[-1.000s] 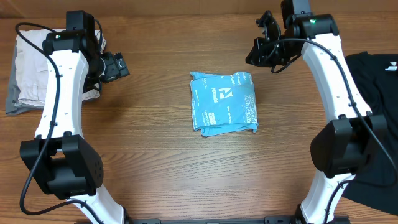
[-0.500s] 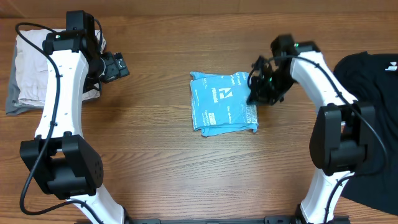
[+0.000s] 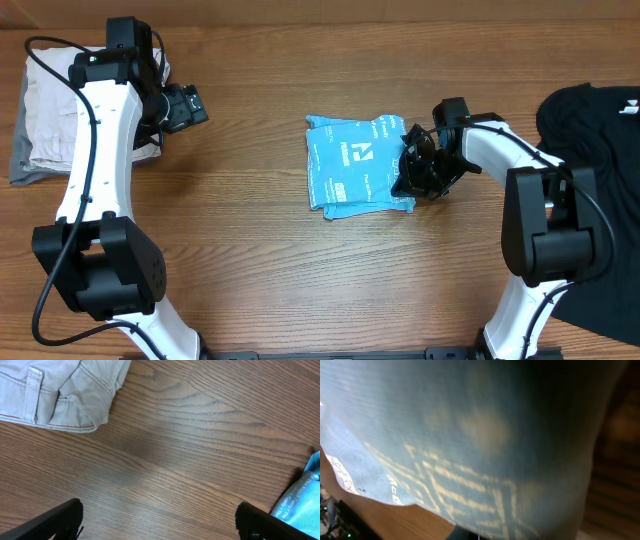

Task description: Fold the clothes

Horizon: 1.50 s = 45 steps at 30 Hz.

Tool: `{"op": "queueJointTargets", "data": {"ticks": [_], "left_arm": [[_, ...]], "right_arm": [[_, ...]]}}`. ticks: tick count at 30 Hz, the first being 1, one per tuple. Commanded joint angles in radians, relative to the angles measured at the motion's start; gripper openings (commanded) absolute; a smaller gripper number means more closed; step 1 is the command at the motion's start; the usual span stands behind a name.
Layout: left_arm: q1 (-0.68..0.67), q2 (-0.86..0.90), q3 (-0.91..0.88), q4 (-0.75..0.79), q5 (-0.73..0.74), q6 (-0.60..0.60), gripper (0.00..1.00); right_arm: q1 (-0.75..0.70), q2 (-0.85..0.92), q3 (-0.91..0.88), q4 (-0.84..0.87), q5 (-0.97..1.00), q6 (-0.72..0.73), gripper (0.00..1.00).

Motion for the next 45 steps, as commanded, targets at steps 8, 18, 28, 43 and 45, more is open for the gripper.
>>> {"op": "queueJointTargets", "data": {"ticks": [8,18,28,43,45], "left_arm": [[0.004,-0.006,-0.005,0.001,-0.013,-0.003,1.0],[0.004,-0.006,-0.005,0.001,-0.013,-0.003,1.0],[0.004,-0.006,-0.005,0.001,-0.013,-0.002,1.0],[0.004,-0.006,-0.005,0.001,-0.013,-0.003,1.0],[0.004,-0.006,-0.005,0.001,-0.013,-0.003,1.0]], "right_arm": [[0.001,-0.071,0.416,-0.28,0.041,-0.025,0.04],[0.003,-0.029,0.407,-0.187,0.044,-0.025,0.04],[0.003,0.062,0.161,0.028,0.063,-0.025,0.04],[-0.029,0.008,0.533,-0.148,0.026,-0.025,0.04],[-0.029,0.014,0.517,-0.132,0.026,-0.025,0.04]]}}
